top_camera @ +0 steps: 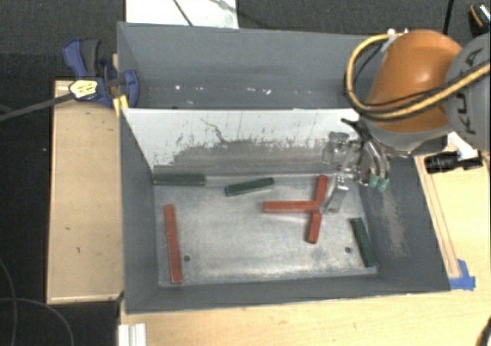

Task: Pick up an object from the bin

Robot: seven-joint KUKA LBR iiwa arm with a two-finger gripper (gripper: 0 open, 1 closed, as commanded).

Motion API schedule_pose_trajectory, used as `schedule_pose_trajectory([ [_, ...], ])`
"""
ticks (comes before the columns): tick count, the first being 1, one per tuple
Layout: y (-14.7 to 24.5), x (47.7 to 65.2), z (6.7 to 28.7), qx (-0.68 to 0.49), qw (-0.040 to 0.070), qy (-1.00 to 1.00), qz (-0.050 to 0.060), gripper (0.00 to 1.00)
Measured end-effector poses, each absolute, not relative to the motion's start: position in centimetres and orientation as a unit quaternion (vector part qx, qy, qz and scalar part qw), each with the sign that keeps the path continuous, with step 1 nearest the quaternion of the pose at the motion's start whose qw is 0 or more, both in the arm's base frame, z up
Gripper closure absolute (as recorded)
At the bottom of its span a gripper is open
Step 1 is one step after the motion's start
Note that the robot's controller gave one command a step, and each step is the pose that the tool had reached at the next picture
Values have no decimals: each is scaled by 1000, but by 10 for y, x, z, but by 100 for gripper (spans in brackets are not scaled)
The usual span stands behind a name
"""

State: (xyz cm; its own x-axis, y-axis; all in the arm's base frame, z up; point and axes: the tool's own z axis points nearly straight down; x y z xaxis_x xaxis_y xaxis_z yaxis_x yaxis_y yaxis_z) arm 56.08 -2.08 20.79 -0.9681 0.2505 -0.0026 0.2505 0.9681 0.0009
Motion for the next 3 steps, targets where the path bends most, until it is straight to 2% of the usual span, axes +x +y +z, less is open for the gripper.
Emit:
schedule_pose_trajectory([
  [1,-18,552,67,67,-3,998,0,0],
  [2,-18,554,71,67,1,998,0,100],
  [3,-10,526,217,44,5,999,0,100],
])
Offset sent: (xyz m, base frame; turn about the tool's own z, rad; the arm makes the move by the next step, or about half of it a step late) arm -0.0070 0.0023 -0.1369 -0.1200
